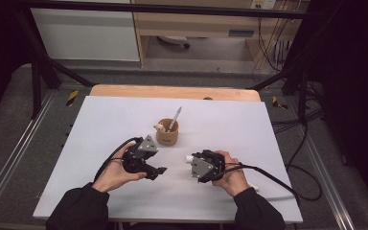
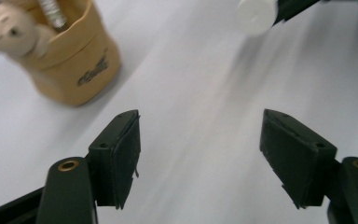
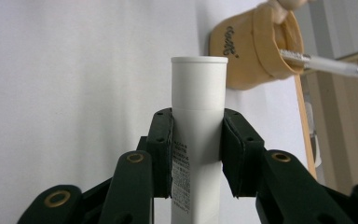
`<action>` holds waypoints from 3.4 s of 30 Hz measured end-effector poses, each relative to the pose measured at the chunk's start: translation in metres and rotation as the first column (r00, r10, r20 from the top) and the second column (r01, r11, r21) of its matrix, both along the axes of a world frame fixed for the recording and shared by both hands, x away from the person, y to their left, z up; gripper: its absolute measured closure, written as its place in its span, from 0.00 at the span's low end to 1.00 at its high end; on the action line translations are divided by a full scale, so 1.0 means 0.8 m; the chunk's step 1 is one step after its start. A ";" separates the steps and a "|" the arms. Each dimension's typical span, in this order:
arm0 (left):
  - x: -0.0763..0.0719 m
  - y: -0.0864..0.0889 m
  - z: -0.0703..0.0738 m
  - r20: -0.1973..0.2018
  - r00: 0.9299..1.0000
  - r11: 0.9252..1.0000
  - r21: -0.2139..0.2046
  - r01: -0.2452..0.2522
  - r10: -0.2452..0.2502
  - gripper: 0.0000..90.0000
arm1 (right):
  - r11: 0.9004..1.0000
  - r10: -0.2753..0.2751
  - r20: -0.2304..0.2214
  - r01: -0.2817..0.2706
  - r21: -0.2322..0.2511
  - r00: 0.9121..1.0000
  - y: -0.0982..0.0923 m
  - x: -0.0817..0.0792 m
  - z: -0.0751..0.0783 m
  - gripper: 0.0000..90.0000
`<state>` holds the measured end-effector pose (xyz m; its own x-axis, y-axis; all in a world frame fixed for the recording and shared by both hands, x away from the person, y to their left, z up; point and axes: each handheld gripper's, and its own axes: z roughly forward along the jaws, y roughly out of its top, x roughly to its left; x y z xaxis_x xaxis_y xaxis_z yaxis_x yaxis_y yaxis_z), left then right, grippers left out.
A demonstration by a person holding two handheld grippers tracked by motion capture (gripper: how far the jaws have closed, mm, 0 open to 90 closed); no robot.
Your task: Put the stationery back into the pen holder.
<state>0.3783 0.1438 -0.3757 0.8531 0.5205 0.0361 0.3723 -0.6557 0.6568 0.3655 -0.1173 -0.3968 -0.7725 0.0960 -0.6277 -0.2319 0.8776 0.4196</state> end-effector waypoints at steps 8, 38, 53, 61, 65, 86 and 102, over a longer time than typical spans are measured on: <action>-0.005 0.046 -0.022 -0.003 0.996 0.995 -0.043 -0.089 0.089 0.20 | 0.991 -0.081 -0.069 0.087 0.097 0.994 -0.015 0.006 0.001 0.74; -0.034 0.160 -0.071 -0.007 0.947 0.937 -0.142 -0.318 0.320 0.07 | 0.699 -0.241 -0.419 0.456 0.551 0.875 -0.005 0.045 0.030 0.74; -0.033 0.170 -0.080 -0.034 0.938 0.925 -0.158 -0.346 0.345 0.07 | 0.548 -0.235 -0.459 0.507 0.665 0.856 0.033 0.086 0.047 0.74; -0.032 0.170 -0.081 -0.038 0.940 0.927 -0.157 -0.342 0.340 0.07 | 0.523 -0.236 -0.483 0.529 0.668 0.843 0.051 0.110 0.050 0.74; -0.032 0.171 -0.080 -0.037 0.939 0.925 -0.161 -0.344 0.342 0.07 | 0.513 -0.233 -0.500 0.542 0.665 0.834 0.061 0.122 0.049 0.74; -0.031 0.171 -0.080 -0.042 0.940 0.925 -0.167 -0.340 0.338 0.07 | 0.510 -0.225 -0.542 0.572 0.643 0.810 0.096 0.172 0.017 0.74; -0.031 0.172 -0.081 -0.042 0.941 0.926 -0.168 -0.339 0.337 0.07 | 0.507 -0.212 -0.593 0.606 0.613 0.777 0.103 0.184 -0.003 0.74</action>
<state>0.3533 0.2812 -0.4404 0.6253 0.7755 -0.0874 0.5608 -0.3686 0.7414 0.5125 -0.0348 -0.3993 -0.6490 0.7371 0.1884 0.4231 0.1439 0.8946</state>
